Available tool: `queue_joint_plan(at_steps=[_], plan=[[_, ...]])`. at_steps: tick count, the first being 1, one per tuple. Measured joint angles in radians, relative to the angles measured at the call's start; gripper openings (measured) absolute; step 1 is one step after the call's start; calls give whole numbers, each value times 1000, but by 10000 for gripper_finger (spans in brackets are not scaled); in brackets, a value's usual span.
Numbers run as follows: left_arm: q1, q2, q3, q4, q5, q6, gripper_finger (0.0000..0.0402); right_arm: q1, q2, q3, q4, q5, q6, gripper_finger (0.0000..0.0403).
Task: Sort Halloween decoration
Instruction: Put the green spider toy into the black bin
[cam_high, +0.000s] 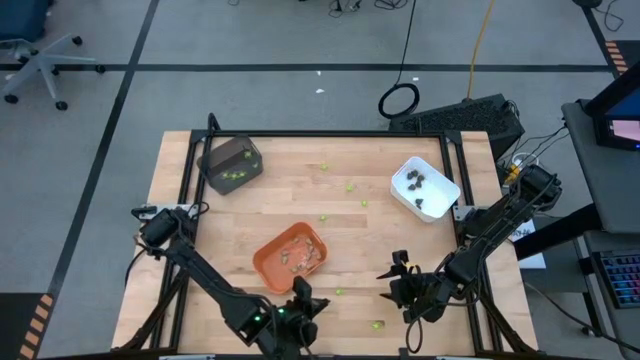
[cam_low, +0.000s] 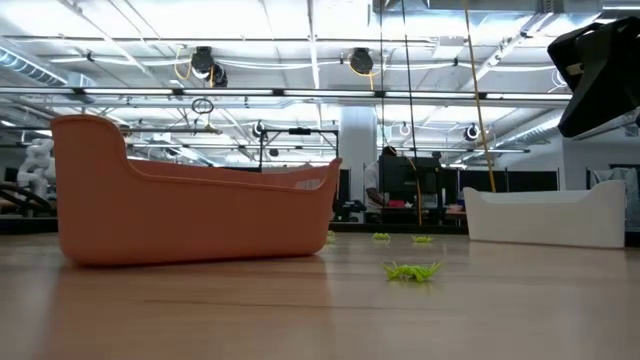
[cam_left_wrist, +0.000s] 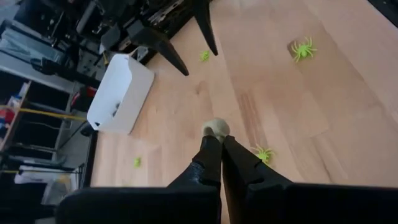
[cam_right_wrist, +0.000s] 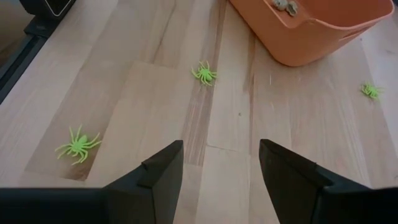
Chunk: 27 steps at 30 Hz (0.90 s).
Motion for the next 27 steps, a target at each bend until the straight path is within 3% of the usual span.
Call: queue_joint_plan(at_steps=[15, 23, 27], plan=[[0, 0, 0, 0, -10, 12, 0, 0, 0, 0, 0, 0, 0, 194], [0, 0, 0, -34, -133, -192, 0, 0, 0, 0, 0, 0, 0, 194], [5, -22, 0, -82, -147, -401, 0, 0, 0, 0, 0, 0, 0, 194]])
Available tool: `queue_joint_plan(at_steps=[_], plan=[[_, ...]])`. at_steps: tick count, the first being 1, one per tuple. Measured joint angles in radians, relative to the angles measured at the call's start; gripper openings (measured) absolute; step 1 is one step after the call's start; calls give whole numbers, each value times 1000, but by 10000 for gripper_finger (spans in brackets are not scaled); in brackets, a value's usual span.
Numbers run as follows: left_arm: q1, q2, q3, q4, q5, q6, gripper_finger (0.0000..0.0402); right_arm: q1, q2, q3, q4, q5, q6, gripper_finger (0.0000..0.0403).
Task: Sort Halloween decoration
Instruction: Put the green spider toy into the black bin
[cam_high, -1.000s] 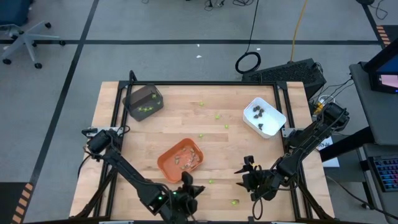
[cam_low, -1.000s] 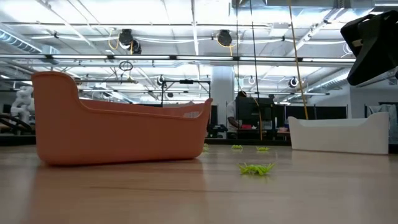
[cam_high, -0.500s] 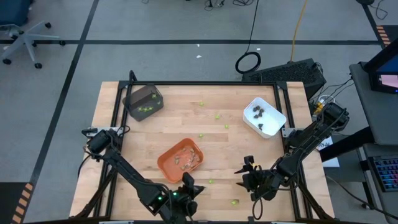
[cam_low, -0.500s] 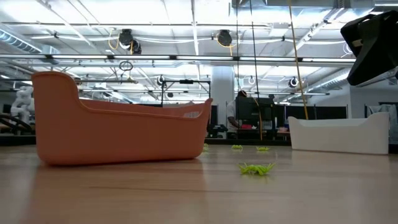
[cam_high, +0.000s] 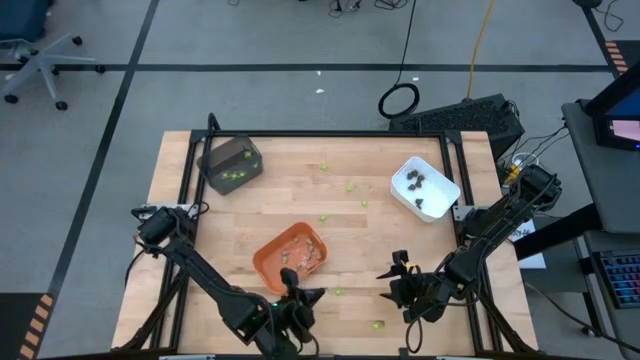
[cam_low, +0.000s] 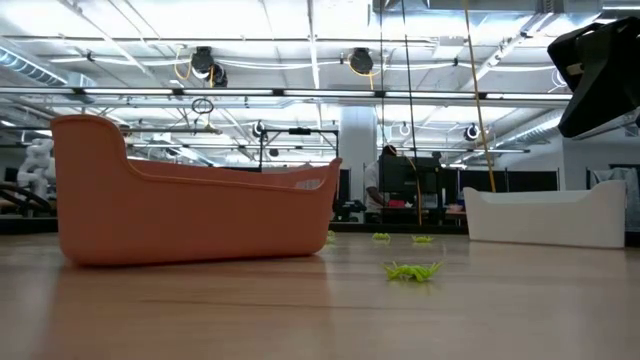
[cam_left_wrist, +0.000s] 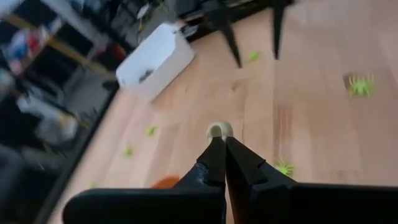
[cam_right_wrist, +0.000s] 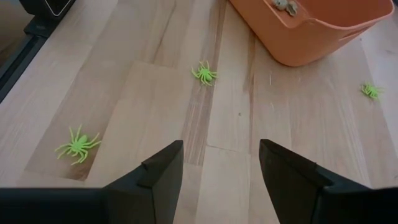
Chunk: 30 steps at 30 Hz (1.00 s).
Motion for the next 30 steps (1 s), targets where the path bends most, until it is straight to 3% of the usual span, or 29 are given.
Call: queue_joint_plan(at_steps=[5, 12, 20, 30], plan=[[4, -78, 0, -268, 22, -327, 0, 0, 0, 0, 0, 0, 0, 194], [40, -150, 0, -577, 179, -592, 0, 0, 0, 0, 0, 0, 0, 194], [113, -150, -72, -460, 357, -577, 0, 0, 0, 0, 0, 0, 3, 194], [135, -150, -166, -438, 391, -744, 13, 0, 9, 0, 25, 0, 99, 194]])
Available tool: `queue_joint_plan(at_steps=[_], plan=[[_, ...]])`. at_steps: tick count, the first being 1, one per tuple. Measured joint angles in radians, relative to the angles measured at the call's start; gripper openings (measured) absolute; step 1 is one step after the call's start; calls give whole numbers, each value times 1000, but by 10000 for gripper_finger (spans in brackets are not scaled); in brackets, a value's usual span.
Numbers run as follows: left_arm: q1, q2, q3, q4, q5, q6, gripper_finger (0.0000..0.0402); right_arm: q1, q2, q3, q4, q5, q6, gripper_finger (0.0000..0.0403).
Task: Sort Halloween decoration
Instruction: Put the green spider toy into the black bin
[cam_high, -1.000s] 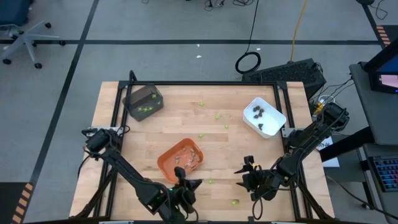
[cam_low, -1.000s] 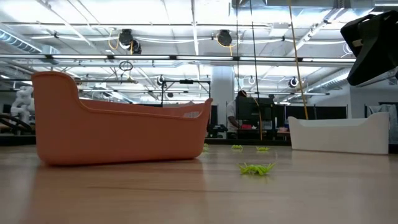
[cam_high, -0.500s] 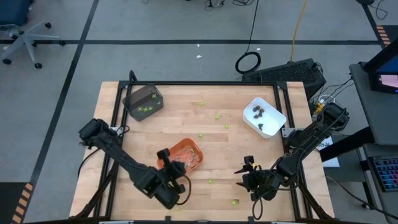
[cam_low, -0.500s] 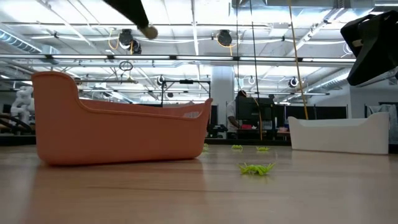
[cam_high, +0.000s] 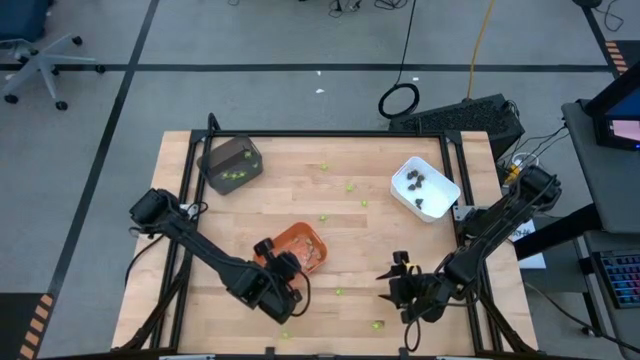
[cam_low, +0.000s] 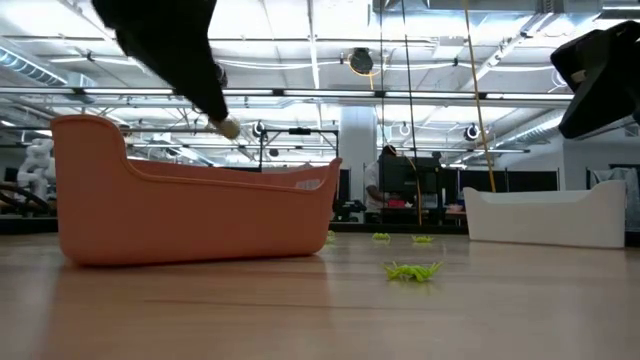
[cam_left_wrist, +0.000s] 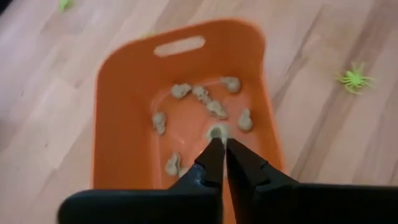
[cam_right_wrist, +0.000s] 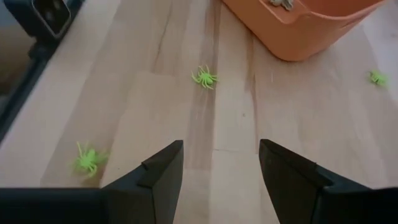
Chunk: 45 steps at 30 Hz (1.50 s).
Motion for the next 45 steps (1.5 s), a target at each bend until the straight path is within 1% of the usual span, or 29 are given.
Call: queue_joint_plan(at_steps=[3, 8, 11, 16, 17, 21, 24, 28, 33, 38, 41, 43, 45], plan=[[0, 0, -20, -2, 0, -44, 47, 0, 25, 0, 61, 0, 6, 194], [0, 0, -20, 0, -17, -47, 108, -8, 88, 0, 213, -1, -122, 194], [-4, 0, 10, 5, -18, -47, 126, -29, 123, 0, 309, 0, -182, 194], [-50, 0, 36, 68, -26, -80, 130, -86, 190, 0, 417, -7, -220, 194], [-64, 0, 36, 85, -57, -91, 130, -101, 207, 0, 439, -28, -220, 194], [-109, 0, 38, 111, -190, -92, 130, -150, 290, 0, 554, -167, -216, 194], [-134, 0, 38, 118, -223, -96, 130, -180, 344, 0, 622, -209, -213, 194], [-151, 0, 38, 141, -239, -68, 130, -221, 386, 0, 637, -261, -190, 194], [-144, 0, 38, 141, -243, -64, 130, -254, 423, 1, 689, -292, -178, 194], [-142, 0, 38, 148, -243, -64, 130, -270, 460, 1, 699, -318, -174, 193], [-142, 0, 38, 163, -243, -63, 130, -275, 472, 2, 707, -314, -178, 177], [-142, 0, 38, 165, -243, -63, 130, -277, 476, 2, 707, -311, -181, 153], [-141, 0, 38, 164, -243, -62, 130, -281, 476, 2, 704, -312, -185, 121]])
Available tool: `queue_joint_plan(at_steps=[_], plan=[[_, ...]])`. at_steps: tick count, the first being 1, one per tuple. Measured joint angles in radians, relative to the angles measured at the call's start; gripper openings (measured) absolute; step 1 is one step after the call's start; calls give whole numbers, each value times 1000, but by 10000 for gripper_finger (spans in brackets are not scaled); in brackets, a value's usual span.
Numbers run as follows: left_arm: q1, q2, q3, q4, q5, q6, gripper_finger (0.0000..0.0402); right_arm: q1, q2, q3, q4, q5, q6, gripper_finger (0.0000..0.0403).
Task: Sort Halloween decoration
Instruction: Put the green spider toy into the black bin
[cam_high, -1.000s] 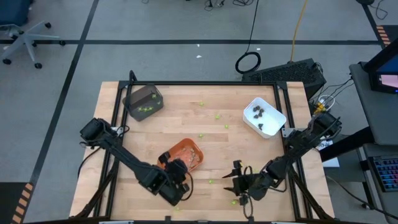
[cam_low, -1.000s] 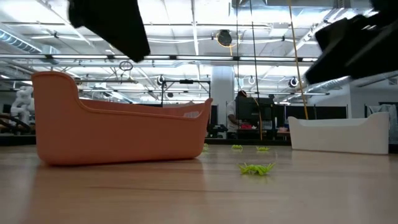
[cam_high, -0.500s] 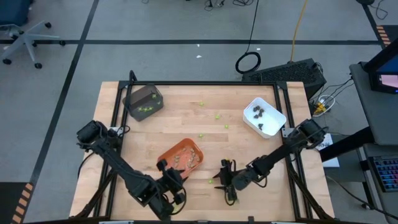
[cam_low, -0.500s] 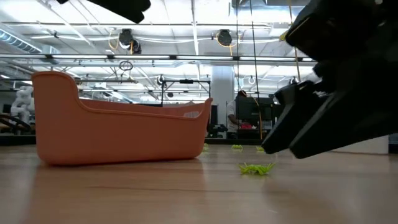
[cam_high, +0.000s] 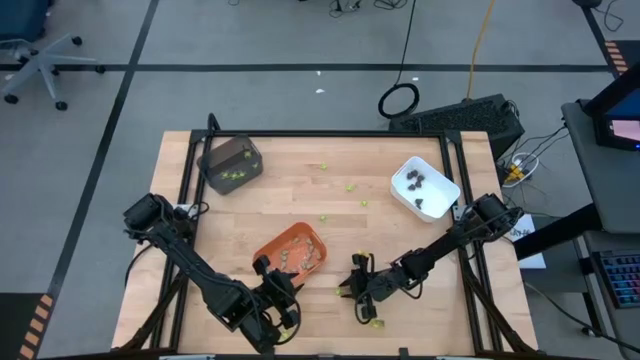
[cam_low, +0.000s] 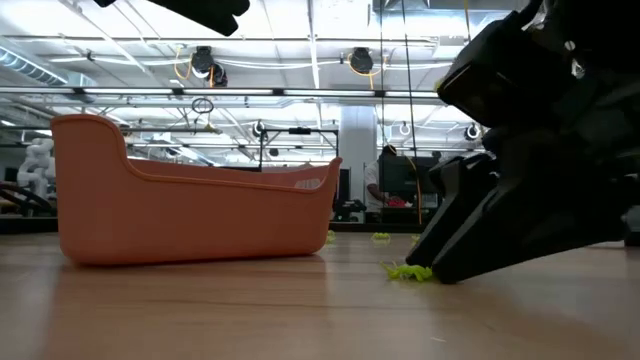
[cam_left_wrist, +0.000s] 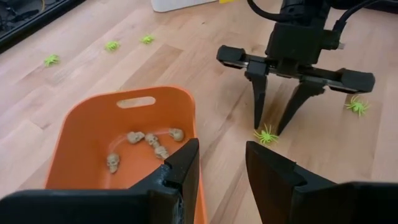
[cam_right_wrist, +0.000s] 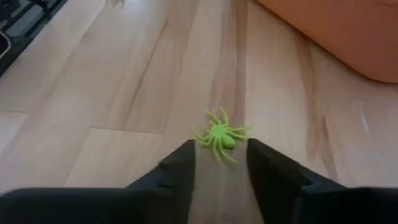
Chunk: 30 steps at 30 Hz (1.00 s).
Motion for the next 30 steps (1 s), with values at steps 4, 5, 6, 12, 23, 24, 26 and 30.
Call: queue_joint_plan(at_steps=[4, 5, 6, 12, 23, 24, 26, 30], plan=[[2, 0, 0, 0, 0, 3, 130, -8, 2, 0, -3, -1, -31, 42], [2, 0, 0, 1, 0, 17, 130, -10, 2, 0, -4, -2, -41, 23], [2, 0, 0, 4, 0, 22, 130, -9, 2, 0, -4, -3, -52, 12], [2, 30, 0, 37, -3, 26, 130, 3, -31, -2, -25, -34, -73, 1], [3, 69, 0, 317, -50, 368, 130, 101, -222, -4, -63, 10, -116, 0], [3, 69, 0, 363, -50, 424, 130, 112, -235, -3, -62, 28, -119, 0], [3, 69, 0, 463, -49, 543, 130, 128, -257, -3, -69, 49, -121, 0], [3, 112, 2, 663, 0, 790, 133, 146, -287, -3, -67, 54, -115, 0]])
